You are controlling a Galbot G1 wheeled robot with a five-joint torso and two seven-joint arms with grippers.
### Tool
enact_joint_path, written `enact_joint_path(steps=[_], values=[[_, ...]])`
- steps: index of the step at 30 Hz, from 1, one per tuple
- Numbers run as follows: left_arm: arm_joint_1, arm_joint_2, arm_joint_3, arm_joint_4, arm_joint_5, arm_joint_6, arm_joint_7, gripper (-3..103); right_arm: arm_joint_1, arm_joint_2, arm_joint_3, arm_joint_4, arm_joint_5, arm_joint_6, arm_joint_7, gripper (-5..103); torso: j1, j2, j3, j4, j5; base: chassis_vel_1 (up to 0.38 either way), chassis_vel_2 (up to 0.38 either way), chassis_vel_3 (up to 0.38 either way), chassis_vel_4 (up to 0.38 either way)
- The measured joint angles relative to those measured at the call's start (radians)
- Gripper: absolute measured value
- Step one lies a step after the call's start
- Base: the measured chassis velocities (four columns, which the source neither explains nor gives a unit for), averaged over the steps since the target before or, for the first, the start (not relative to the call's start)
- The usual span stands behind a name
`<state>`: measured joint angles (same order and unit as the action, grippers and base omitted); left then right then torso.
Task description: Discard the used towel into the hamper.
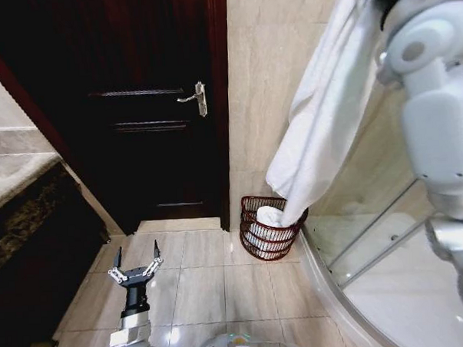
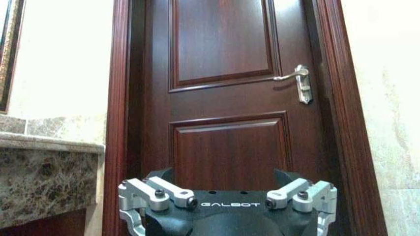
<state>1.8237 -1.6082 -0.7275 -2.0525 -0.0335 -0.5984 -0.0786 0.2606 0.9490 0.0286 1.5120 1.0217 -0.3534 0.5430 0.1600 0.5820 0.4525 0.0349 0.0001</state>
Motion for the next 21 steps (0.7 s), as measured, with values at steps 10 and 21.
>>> enact_joint_path(steps=[10, 21], values=[[-0.002, 0.0, -0.002, 0.011, 0.0, -0.009, -0.003, 100, -0.165, 0.008, 0.027, -0.048, -0.094, 0.07, -0.129, 5, 0.0, 0.0, 0.0, -0.0004, 0.0, 0.0, 0.0, 0.0, 0.0], [-0.011, 0.0, 0.01, 0.009, 0.015, -0.005, -0.003, 100, -0.404, 0.08, 0.056, -0.038, -0.204, 0.154, -0.181, 5, 0.0, 0.0, 0.0, 0.0, -0.0002, 0.0, 0.0, 0.0, 0.0]])
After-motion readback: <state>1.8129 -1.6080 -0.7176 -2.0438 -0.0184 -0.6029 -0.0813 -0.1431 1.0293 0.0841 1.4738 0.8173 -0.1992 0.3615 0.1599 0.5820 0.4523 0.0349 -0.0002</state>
